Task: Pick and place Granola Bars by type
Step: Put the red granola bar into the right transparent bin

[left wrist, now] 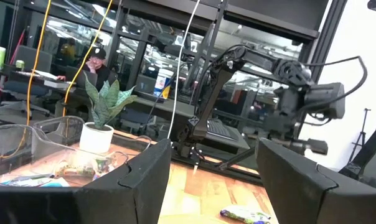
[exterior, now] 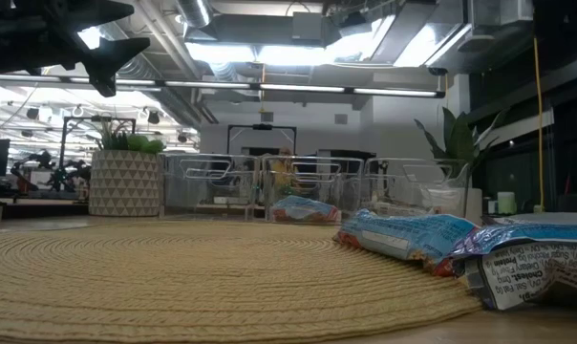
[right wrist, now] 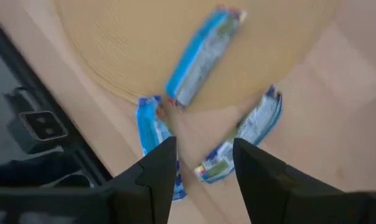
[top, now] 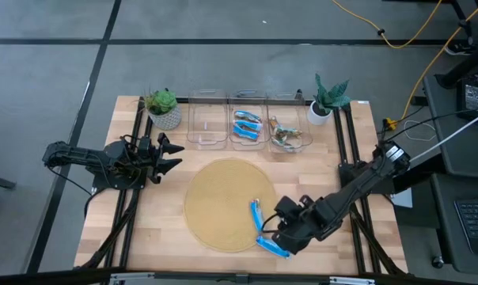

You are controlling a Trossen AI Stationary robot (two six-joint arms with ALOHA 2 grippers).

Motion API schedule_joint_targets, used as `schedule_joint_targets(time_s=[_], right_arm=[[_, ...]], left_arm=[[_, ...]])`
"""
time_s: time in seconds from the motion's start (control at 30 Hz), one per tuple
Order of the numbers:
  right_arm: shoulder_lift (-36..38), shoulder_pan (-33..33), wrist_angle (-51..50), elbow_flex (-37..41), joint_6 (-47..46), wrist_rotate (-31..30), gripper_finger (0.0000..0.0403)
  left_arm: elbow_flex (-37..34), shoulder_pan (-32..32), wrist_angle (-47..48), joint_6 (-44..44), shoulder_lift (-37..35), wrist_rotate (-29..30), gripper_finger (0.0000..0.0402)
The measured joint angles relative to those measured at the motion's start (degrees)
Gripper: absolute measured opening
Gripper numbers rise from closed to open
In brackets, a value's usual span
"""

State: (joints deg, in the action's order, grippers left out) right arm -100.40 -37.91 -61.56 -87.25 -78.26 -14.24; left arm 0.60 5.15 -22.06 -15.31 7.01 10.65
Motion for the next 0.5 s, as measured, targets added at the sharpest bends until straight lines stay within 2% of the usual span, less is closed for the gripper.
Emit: schedule_joint_targets(time_s=[0.2,0.37,0.5], right_arm=[[-0.04,0.55,8.78,4.76,-2.07,1.29,0.016],[-1.18,2.91,18.77,6.57,4.69,1.86,0.0167],[-3.48,5.29,26.62,6.72,10.29,2.04,0.0191]], left_arm=[[0.0,0.02,0.01,0.0,0.0,-0.01,0.0226],[0.0,0.0,0.02,0.0,0.0,-0.01,0.0226],[0.0,0.02,0.0,0.0,0.0,-0.01,0.0226]])
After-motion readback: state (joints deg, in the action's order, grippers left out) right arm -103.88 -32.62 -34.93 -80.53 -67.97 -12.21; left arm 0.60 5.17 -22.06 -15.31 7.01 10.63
